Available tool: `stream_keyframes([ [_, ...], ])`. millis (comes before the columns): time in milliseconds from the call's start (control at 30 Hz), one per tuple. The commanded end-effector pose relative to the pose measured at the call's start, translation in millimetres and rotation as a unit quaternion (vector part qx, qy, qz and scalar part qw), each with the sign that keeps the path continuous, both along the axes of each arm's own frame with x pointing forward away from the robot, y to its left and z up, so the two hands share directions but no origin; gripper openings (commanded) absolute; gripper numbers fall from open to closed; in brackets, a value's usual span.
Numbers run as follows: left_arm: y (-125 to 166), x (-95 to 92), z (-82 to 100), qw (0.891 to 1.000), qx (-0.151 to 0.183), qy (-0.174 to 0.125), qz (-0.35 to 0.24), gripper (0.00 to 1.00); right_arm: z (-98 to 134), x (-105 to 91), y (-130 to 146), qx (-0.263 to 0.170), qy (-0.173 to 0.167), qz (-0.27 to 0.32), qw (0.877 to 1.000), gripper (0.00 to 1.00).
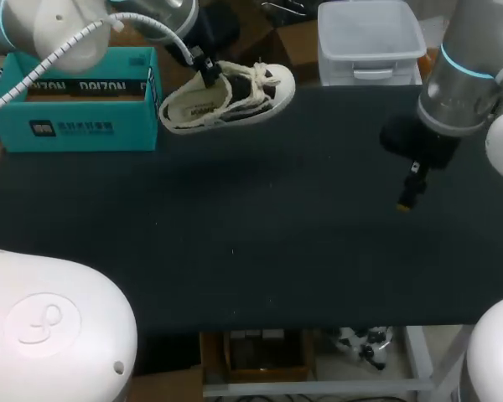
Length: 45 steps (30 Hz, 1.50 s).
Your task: Open the shoe tongue, take the insole out of the shoe, put the insole back into the shoe, and pack the shoe into the shoebox
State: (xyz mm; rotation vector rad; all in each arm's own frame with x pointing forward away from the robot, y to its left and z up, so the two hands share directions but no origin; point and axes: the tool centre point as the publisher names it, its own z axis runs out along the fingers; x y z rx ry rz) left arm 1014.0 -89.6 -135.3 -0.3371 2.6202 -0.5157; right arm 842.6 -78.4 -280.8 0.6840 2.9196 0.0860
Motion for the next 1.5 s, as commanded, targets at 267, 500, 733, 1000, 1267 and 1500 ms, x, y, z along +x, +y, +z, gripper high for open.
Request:
stream_keyframes([
  [267, 37, 11.5, 8.5, 0.999, 0.029, -0.003, -0.025, 0.0, 20, 22.2, 9, -0.04, 0.049, 0.08, 0.995, 1.0],
  [500, 65, 16.0, 22.8, 0.999, 0.033, -0.003, -0.029, 0.0, 33, 25.7, 8, -0.051, 0.058, 0.114, 0.99, 1.0],
  [733, 117, 34.4, 38.9, 0.999, 0.021, -0.032, -0.039, 0.0, 33, 25.7, 8, -0.051, 0.058, 0.114, 0.99, 1.0],
  [1000, 190, 79.0, 50.2, 0.998, 0.023, -0.053, -0.033, 0.0, 33, 25.7, 8, -0.051, 0.058, 0.114, 0.99, 1.0],
  [1267, 246, 126.0, 39.9, 0.998, 0.032, -0.053, -0.032, 0.0, 33, 25.7, 8, -0.051, 0.058, 0.114, 0.99, 1.0],
  [1500, 289, 160.9, 23.2, 0.997, 0.033, -0.05, -0.039, 0.0, 33, 25.7, 8, -0.051, 0.058, 0.114, 0.99, 1.0],
])
